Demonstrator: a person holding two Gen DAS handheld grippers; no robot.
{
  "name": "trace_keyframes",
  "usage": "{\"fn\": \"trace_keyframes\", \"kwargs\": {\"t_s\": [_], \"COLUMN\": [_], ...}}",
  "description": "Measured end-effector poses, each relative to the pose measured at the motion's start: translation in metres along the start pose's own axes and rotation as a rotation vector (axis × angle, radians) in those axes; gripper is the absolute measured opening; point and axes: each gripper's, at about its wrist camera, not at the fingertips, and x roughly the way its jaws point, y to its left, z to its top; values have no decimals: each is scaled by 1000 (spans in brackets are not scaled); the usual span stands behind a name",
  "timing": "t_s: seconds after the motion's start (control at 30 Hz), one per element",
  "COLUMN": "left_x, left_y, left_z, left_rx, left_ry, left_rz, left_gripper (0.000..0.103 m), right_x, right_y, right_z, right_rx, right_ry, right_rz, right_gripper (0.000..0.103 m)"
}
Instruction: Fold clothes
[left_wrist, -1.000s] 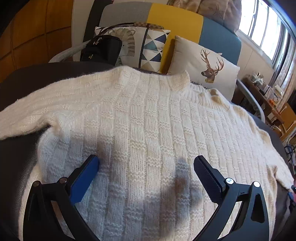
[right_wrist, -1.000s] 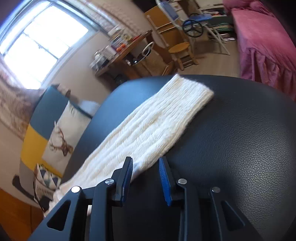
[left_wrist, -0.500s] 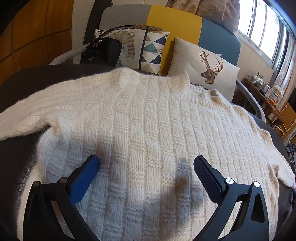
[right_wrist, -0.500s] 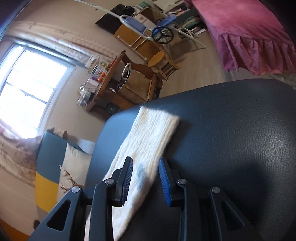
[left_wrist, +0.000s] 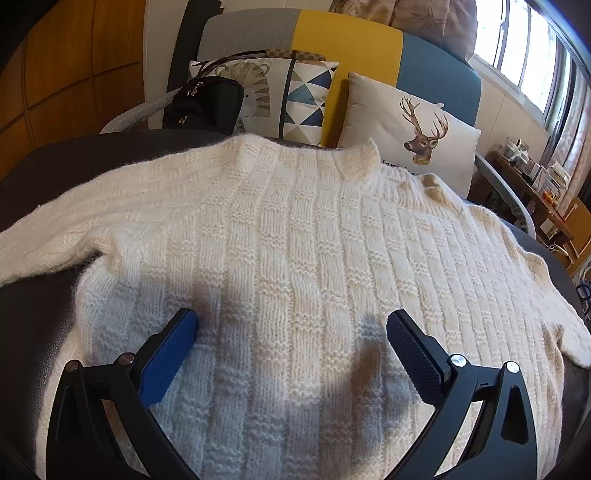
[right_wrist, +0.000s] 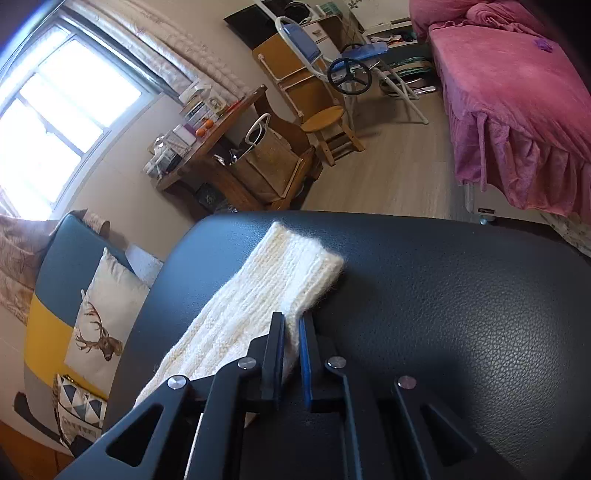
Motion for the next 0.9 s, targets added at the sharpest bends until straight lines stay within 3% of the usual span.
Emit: {"fn": "trace_keyframes", "kwargs": {"t_s": [0.17, 0.43, 0.63, 0.9], "left_x": [0, -1, -3, -5], "left_y": [0, 3, 8, 14], "left_z": [0, -1, 0, 1], "left_rx": [1, -15, -43, -74], "left_ry": [1, -1, -9, -19], "left_rz": [2, -21, -59, -101], "left_gripper": [103, 103, 103, 103], "right_x": [-23, -76, -77, -73], "right_y": [22, 132, 213, 331], "right_z": [-2, -36, -107, -253], "right_rx": [-1, -196, -264, -471], "right_ry": [-23, 4, 166, 433], "right_rz": [120, 373, 532, 707], "right_gripper": [5, 5, 5, 5]}}
